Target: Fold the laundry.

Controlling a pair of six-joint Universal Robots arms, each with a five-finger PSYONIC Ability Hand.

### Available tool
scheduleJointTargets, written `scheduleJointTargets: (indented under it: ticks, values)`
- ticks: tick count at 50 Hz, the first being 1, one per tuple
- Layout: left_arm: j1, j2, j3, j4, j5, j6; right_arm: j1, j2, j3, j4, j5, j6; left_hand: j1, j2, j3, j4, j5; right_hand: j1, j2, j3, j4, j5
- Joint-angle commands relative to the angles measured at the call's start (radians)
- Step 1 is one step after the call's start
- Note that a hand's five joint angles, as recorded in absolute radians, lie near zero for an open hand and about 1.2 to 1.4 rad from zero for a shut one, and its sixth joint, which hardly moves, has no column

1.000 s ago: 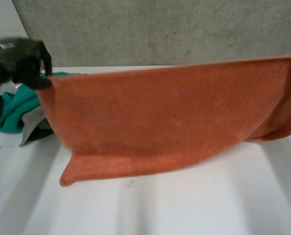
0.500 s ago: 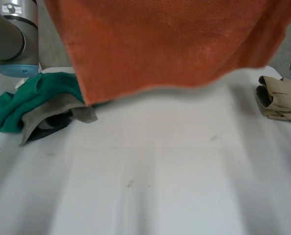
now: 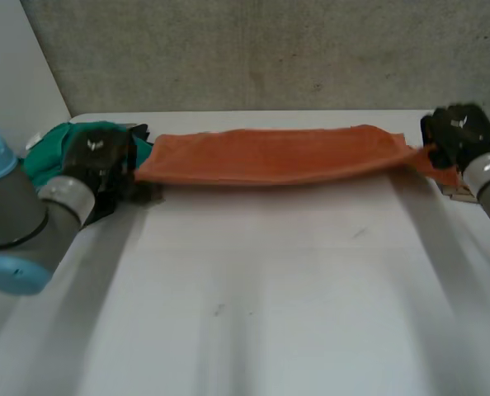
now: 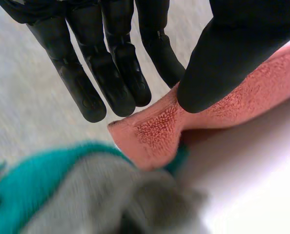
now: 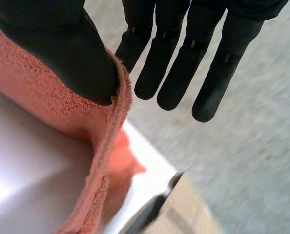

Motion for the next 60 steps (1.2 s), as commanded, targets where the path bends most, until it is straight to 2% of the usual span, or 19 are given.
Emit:
scheduleJointTargets:
  ticks: [1, 4, 5, 8, 9, 12, 14, 19, 24, 29, 33, 40, 47, 48, 49, 50, 51, 56, 60]
  values:
    - [0.047, 0.176, -0.195, -0.240, 0.099, 0.136, -0.078, -0.147, 0.136, 0.315, -0.029, -0.234, 0.236, 0.196, 0.202, 0.193, 0.234, 0.259, 0.214, 0.202, 0.195, 0.228]
    - [0.062, 0.236, -0.239, -0.380, 0.136, 0.245, -0.115, -0.199, 0.173, 0.447, -0.023, -0.337, 0.236, 0.196, 0.202, 0.193, 0.234, 0.259, 0.214, 0.202, 0.195, 0.228]
    - [0.079, 0.269, -0.263, -0.485, 0.141, 0.328, -0.143, -0.232, 0.196, 0.540, -0.013, -0.416, 0.236, 0.196, 0.202, 0.193, 0.234, 0.259, 0.214, 0.202, 0.195, 0.228]
    - [0.105, 0.311, -0.285, -0.647, 0.131, 0.451, -0.194, -0.271, 0.227, 0.680, 0.010, -0.548, 0.236, 0.196, 0.202, 0.193, 0.234, 0.259, 0.214, 0.202, 0.195, 0.228]
    - [0.118, 0.331, -0.292, -0.750, 0.122, 0.521, -0.224, -0.289, 0.236, 0.772, 0.022, -0.642, 0.236, 0.196, 0.202, 0.193, 0.234, 0.259, 0.214, 0.202, 0.195, 0.228]
    - [0.125, 0.348, -0.292, -0.884, 0.119, 0.603, -0.246, -0.300, 0.239, 0.877, 0.019, -0.745, 0.236, 0.196, 0.202, 0.193, 0.234, 0.259, 0.214, 0.202, 0.195, 0.228]
    - [0.115, 0.345, -0.279, -0.929, 0.121, 0.638, -0.229, -0.288, 0.233, 0.897, -0.007, -0.742, 0.236, 0.196, 0.202, 0.193, 0.234, 0.259, 0.214, 0.202, 0.195, 0.228]
    - [0.043, 0.284, -0.204, -0.833, 0.096, 0.571, -0.172, -0.210, 0.195, 0.834, -0.029, -0.630, 0.236, 0.196, 0.202, 0.193, 0.234, 0.259, 0.214, 0.202, 0.195, 0.228]
    - [-0.028, 0.157, -0.061, -0.641, -0.008, 0.459, -0.122, -0.127, 0.108, 0.718, 0.031, -0.518, 0.236, 0.196, 0.202, 0.193, 0.234, 0.259, 0.214, 0.202, 0.195, 0.228]
    - [-0.086, 0.032, 0.092, -0.509, -0.086, 0.398, -0.062, -0.050, 0.014, 0.505, 0.094, -0.399, 0.236, 0.196, 0.202, 0.193, 0.234, 0.259, 0.214, 0.202, 0.195, 0.228]
    - [-0.118, -0.081, 0.218, -0.417, -0.145, 0.385, -0.022, 0.000, -0.017, 0.315, 0.106, -0.327, 0.236, 0.196, 0.202, 0.193, 0.234, 0.259, 0.214, 0.202, 0.195, 0.228]
    - [-0.141, -0.242, 0.391, -0.388, -0.241, 0.388, 0.035, 0.118, -0.064, 0.008, 0.109, -0.293, 0.236, 0.196, 0.202, 0.193, 0.234, 0.259, 0.214, 0.202, 0.195, 0.228]
    - [-0.158, -0.335, 0.508, -0.334, -0.246, 0.369, 0.076, 0.261, -0.173, -0.144, 0.120, -0.271, 0.236, 0.196, 0.202, 0.193, 0.234, 0.259, 0.214, 0.202, 0.195, 0.228]
    - [-0.163, -0.345, 0.525, -0.305, -0.237, 0.353, 0.082, 0.289, -0.196, -0.167, 0.132, -0.253, -0.005, -0.045, -0.039, -0.048, -0.007, -0.448, -0.493, -0.504, -0.512, -0.478]
    - [-0.166, -0.349, 0.533, -0.293, -0.234, 0.344, 0.084, 0.301, -0.205, -0.175, 0.143, -0.244, -0.388, -0.428, -0.423, -0.431, -0.390, -0.963, -1.008, -1.019, -1.027, -0.994]
    - [-0.171, -0.352, 0.537, -0.282, -0.231, 0.336, 0.089, 0.309, -0.212, -0.178, 0.155, -0.238, -0.825, -0.865, -0.859, -0.868, -0.827, -0.963, -1.008, -1.019, -1.027, -0.994]
    - [-0.183, -0.349, 0.539, -0.276, -0.228, 0.327, 0.095, 0.313, -0.216, -0.177, 0.169, -0.231, -0.986, -1.026, -1.020, -1.029, -0.988, -0.927, -0.972, -0.983, -0.991, -0.957]
    - [-0.209, -0.290, 0.492, -0.287, -0.240, 0.319, 0.086, 0.222, -0.180, -0.091, 0.234, -0.137, -0.986, -1.026, -1.020, -1.029, -0.988, -0.963, -1.008, -1.019, -1.027, -0.994]
    - [-0.200, -0.192, 0.392, -0.279, -0.254, 0.303, 0.037, 0.087, -0.108, 0.068, 0.194, -0.026, -0.986, -1.026, -1.020, -1.029, -0.988, -0.963, -1.008, -1.019, -1.027, -0.994]
